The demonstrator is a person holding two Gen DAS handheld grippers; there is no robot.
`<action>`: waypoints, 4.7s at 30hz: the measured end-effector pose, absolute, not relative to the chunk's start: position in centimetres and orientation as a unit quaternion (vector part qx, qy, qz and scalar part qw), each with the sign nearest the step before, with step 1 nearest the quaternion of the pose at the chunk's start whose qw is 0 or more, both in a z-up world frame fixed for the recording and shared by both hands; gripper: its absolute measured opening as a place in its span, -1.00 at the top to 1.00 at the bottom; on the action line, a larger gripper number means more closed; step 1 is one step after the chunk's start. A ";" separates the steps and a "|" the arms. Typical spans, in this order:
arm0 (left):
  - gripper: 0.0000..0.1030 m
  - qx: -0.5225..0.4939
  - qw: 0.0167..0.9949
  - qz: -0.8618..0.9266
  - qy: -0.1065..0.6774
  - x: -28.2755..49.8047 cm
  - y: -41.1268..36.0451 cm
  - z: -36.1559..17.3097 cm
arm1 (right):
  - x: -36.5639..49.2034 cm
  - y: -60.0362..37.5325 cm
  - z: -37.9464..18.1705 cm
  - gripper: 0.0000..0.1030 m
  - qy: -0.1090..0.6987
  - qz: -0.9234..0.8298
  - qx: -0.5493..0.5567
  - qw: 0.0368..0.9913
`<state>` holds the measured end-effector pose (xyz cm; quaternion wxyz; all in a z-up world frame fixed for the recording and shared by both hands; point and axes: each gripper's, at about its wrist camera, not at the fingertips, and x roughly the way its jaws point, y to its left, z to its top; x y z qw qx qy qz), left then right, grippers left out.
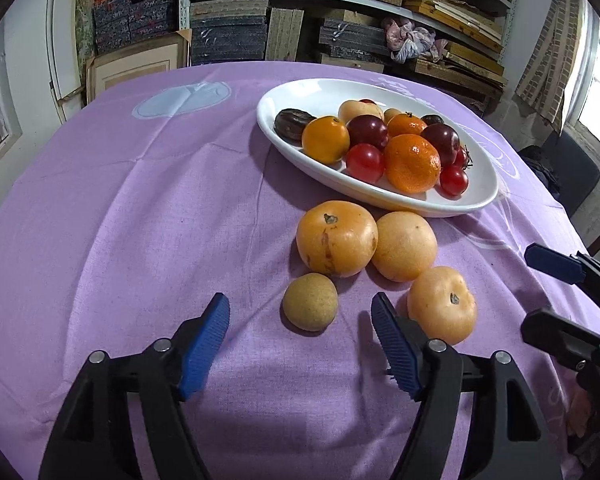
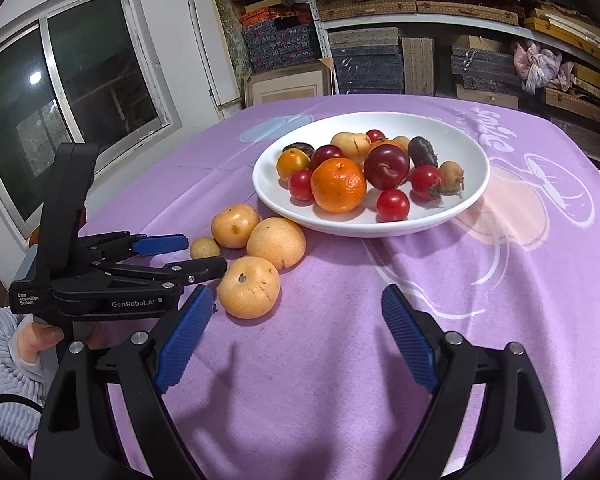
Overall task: Organize fruits
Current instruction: 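Grasp a small tan fruit with the left gripper while the right grasps a tan pear, then carry the small tan fruit and tan pear onto the white plate, opening both grippers, then grasp the large orange-tan fruit with the left gripper while the right grasps the last tan pear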
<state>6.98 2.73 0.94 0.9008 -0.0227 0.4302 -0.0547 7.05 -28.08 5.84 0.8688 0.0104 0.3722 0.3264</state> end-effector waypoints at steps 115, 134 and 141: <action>0.48 -0.003 0.915 -0.031 0.403 23.2 -0.2 8.3 | 21.8 -27.8 10.9 0.21 0.352 0.261 0.018 0.899; 0.05 -0.032 0.917 -0.032 0.396 19.8 3.5 8.7 | 14.4 -29.8 17.1 -0.53 0.245 0.313 0.028 0.917; -0.31 0.011 0.922 -0.021 0.386 11.9 2.7 6.2 | 7.7 -30.5 14.1 -0.75 0.266 0.318 0.013 0.910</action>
